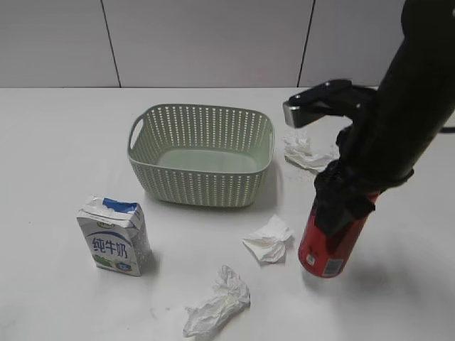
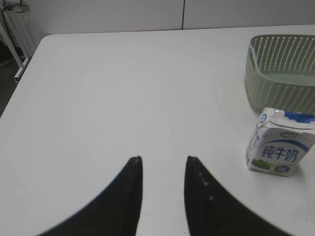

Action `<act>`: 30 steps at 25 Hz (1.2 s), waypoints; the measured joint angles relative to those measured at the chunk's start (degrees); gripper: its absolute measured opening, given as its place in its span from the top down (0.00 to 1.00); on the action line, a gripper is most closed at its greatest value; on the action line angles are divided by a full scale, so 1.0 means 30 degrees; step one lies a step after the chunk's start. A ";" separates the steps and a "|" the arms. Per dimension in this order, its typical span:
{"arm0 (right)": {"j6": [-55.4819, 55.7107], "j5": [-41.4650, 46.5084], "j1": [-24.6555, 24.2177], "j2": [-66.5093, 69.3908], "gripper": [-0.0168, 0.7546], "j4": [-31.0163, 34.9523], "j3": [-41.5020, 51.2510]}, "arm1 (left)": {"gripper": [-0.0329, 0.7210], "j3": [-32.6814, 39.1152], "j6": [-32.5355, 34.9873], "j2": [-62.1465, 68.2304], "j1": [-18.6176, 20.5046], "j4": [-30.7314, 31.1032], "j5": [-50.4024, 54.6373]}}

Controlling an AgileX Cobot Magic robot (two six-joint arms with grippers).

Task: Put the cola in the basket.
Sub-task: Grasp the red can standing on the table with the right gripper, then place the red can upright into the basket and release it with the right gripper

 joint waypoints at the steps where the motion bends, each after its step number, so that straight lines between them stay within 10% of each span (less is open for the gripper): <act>1: 0.0000 0.0618 0.0000 0.0000 0.31 -0.0294 -0.0805 | 0.64 0.0000 0.0000 0.0000 0.0000 0.0000 0.0000; 19: -0.0372 0.4193 0.0443 0.7973 0.31 -0.2097 -1.9075 | 0.64 0.0000 0.0001 0.0000 0.0000 0.0000 0.0000; 30: -0.0372 0.4175 0.2817 1.4062 0.31 -0.2859 -2.0763 | 0.64 0.0000 0.0001 0.0000 0.0000 0.0000 0.0000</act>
